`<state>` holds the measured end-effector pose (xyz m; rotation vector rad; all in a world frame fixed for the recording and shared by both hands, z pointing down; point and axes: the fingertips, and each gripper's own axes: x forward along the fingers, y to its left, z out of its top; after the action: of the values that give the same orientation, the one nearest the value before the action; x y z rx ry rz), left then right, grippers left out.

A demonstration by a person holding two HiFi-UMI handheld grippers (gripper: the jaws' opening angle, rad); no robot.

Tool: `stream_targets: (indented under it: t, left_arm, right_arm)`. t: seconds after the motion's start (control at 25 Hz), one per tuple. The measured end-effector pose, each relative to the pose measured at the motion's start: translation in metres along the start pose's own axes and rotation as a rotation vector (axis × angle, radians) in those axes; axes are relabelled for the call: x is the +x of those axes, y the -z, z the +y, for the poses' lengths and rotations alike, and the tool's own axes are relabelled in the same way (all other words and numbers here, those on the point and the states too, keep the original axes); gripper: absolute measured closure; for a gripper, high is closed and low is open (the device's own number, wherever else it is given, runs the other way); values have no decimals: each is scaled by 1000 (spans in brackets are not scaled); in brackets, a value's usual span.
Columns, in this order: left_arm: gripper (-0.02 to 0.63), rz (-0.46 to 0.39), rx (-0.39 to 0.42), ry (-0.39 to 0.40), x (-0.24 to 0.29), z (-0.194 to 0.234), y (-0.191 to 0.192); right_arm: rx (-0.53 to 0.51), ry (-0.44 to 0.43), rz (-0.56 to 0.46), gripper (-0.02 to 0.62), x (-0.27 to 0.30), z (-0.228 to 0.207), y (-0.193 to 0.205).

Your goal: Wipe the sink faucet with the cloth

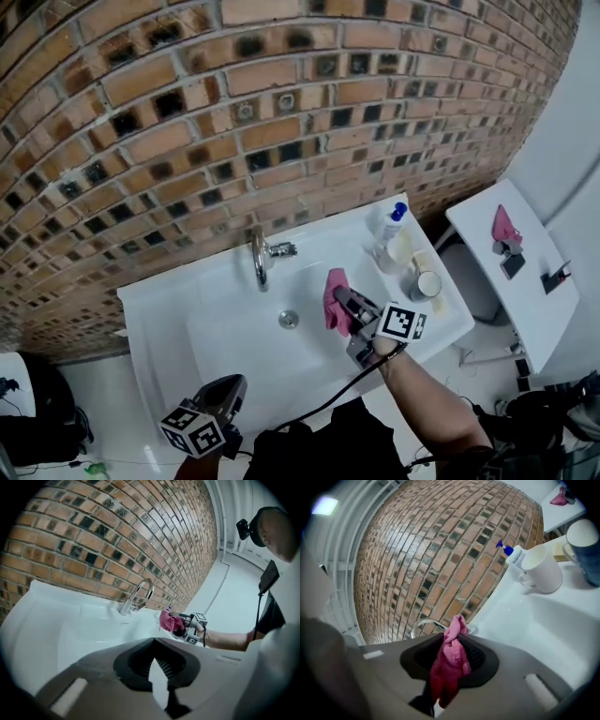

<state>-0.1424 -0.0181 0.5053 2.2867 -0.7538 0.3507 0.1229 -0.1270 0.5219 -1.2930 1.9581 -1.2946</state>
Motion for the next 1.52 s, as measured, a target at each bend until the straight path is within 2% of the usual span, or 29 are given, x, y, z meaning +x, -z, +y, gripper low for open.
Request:
stream_targets:
  t: [0.04,0.2,0.36,0.56,0.8,1.04,1.16,1.24,1.4,1.52]
  left_arm:
    - [601,6,0,-10,4,-2,1]
    - [601,27,-24,-83,19,-1,6]
    - [601,18,-64,-156,31,-2,7]
    - [601,-5,-105,-217,43,-10,4]
    - [601,-19,-146,-269,53,-11,8]
    - [601,-40,-170,-288,61,-14,9]
    - [601,-34,-182,-287,63,-15,14]
    - [601,-27,-187,-290,61,-14,15]
    - [601,-18,-182,-280,59,-17,16]
    - [601,-19,-171,-272,55,-17,12]
  right_arm:
    - [-12,32,19,495,10,-16,-5]
    - [-3,-24,82,495,65,-48,-14]
    - [-22,-37,149,495,110,-74,-15]
    - [-62,-51,177,495,153,-92,-26]
    - [33,-116,203,495,178,-98,-31]
    - [25,-163,252,495,195,-92,-24]
    - [13,-104,264,495,191,-98,-26]
    - [13,-96,270,495,189,-95,-26]
    - [22,-195,256,497,187,-71,-28]
    - [10,-163,238,497,174,-71,-35]
